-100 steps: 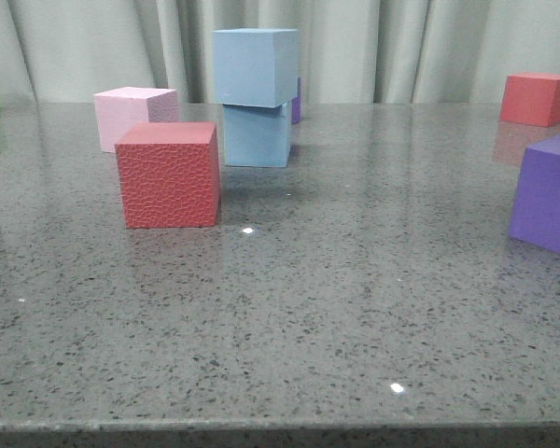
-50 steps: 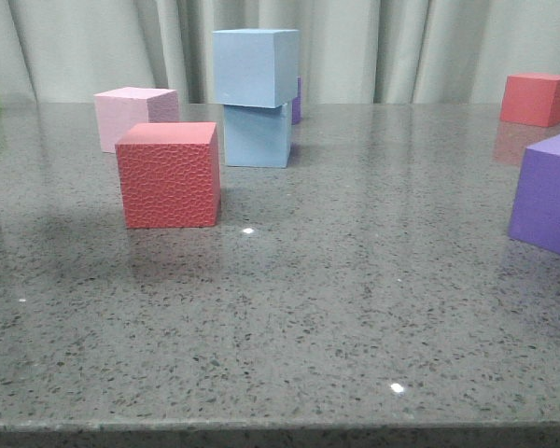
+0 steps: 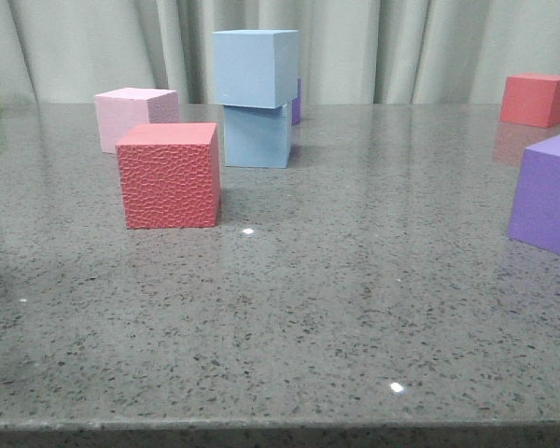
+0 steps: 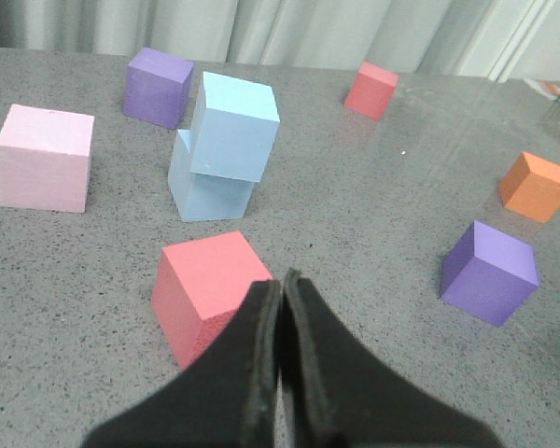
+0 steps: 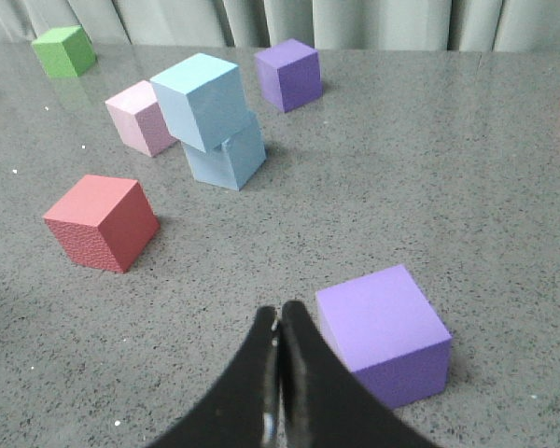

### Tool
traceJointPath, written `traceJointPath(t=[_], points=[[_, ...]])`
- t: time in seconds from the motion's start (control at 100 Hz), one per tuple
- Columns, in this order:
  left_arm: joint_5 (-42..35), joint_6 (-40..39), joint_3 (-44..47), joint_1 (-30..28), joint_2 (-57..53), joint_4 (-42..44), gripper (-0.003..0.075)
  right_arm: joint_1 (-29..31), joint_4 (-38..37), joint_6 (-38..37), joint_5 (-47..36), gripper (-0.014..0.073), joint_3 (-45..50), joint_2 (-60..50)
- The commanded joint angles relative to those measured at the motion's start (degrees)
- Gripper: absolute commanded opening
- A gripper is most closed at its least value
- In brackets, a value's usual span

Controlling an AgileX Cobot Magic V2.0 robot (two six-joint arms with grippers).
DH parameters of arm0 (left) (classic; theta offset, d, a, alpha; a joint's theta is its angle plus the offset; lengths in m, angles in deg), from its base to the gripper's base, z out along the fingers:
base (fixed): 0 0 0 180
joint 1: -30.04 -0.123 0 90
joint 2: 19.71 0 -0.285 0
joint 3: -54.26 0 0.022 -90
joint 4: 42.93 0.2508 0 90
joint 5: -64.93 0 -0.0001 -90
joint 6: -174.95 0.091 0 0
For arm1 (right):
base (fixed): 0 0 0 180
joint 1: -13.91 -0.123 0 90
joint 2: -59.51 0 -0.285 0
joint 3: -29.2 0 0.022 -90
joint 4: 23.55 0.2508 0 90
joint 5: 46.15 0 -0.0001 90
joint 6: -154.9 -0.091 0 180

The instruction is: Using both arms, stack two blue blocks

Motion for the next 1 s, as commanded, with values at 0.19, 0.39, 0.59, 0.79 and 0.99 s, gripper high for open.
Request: traceJointPath(t=[0.19,0.39,0.59,0.79,0.99], points=[[-11.34,0.11,8.08,0.48,-7.55,2.36,-0.0019,0.09,-1.37,0.05,-9.06,-0.0067,4.86,-8.67],[-15.56,0.11,13.11,0.48,-11.51,4.0,-0.0018,0.09,-1.49,0.12,-11.35,-0.0067,7.99,-13.45],[-15.4,0.11,14.02,0.48,-12.36,4.76,-0.0018,0.09,-0.77,0.06,-10.89,-0.0067,8.42,-13.56],[-15.4,0.11,14.02,0.48,-12.36,4.76,-0.0018,0.09,-0.77,0.06,-10.89,-0.0067,8.42,-13.56],[-15.4,0.11,14.02,0.48,-12.36,4.76,-0.0018,0.09,-0.77,0.06,-10.89,-0.0067,8.42,-13.56]])
